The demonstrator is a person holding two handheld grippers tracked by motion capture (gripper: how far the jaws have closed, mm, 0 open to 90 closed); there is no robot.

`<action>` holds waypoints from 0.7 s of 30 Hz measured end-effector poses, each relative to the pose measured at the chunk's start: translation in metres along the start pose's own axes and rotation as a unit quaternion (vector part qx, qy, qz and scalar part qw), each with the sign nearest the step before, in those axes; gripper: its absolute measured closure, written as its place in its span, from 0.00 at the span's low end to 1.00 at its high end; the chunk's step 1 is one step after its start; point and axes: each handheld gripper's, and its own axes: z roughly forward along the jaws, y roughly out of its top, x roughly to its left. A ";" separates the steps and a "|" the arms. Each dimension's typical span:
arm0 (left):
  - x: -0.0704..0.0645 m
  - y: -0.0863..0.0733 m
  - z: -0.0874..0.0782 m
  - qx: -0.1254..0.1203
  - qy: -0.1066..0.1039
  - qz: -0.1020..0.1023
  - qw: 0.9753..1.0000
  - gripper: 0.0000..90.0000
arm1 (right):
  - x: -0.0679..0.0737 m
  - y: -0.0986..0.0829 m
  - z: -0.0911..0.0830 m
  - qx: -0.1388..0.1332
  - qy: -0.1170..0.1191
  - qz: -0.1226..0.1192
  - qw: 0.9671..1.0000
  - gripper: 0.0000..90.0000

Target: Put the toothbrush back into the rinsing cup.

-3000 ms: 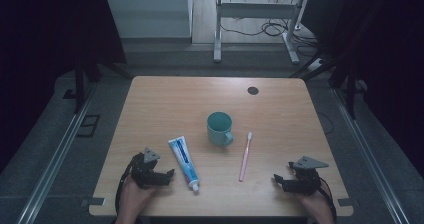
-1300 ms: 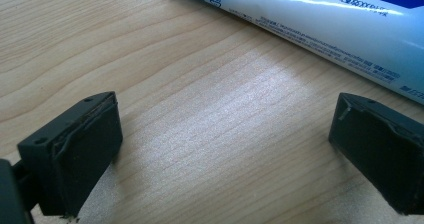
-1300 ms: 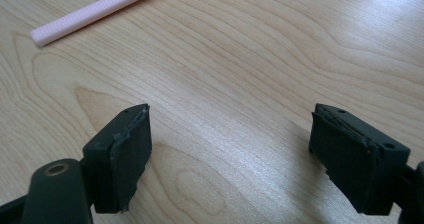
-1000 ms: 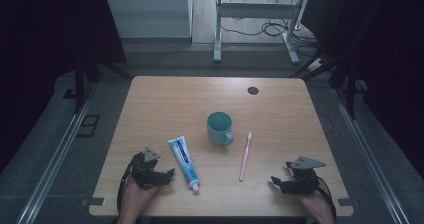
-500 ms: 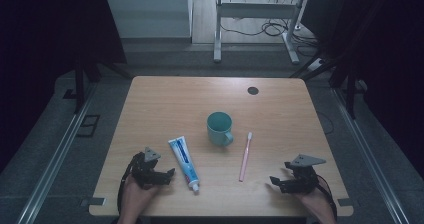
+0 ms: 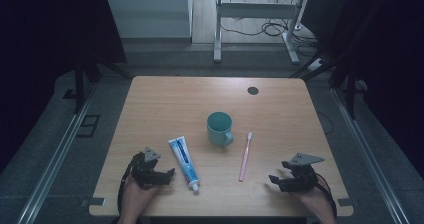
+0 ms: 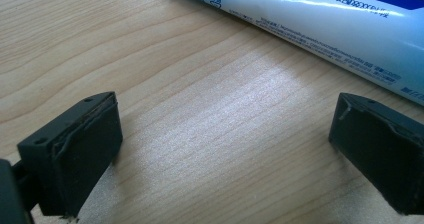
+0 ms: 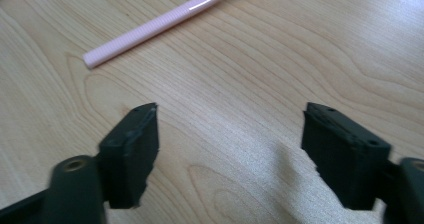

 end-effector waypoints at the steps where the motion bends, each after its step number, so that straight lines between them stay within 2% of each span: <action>1: 0.000 0.000 0.000 0.000 0.000 0.000 1.000 0.01 | 0.000 0.000 -0.001 0.000 0.001 -0.001 1.000 0.31; 4: 0.000 0.000 0.000 0.000 0.000 0.000 1.000 0.01 | -0.001 0.003 -0.004 -0.002 0.008 0.007 1.000 0.39; 6: 0.000 0.000 0.000 0.000 0.000 -0.001 1.000 0.01 | -0.001 0.003 -0.004 -0.001 0.010 0.007 1.000 0.41; 11: 0.000 0.000 0.000 0.000 0.001 -0.001 1.000 0.01 | 0.001 0.009 -0.004 0.004 0.017 -0.006 1.000 0.47; 21: 0.000 0.000 0.000 0.000 0.002 -0.002 1.000 0.01 | 0.004 0.019 0.001 0.008 0.028 -0.017 0.999 0.56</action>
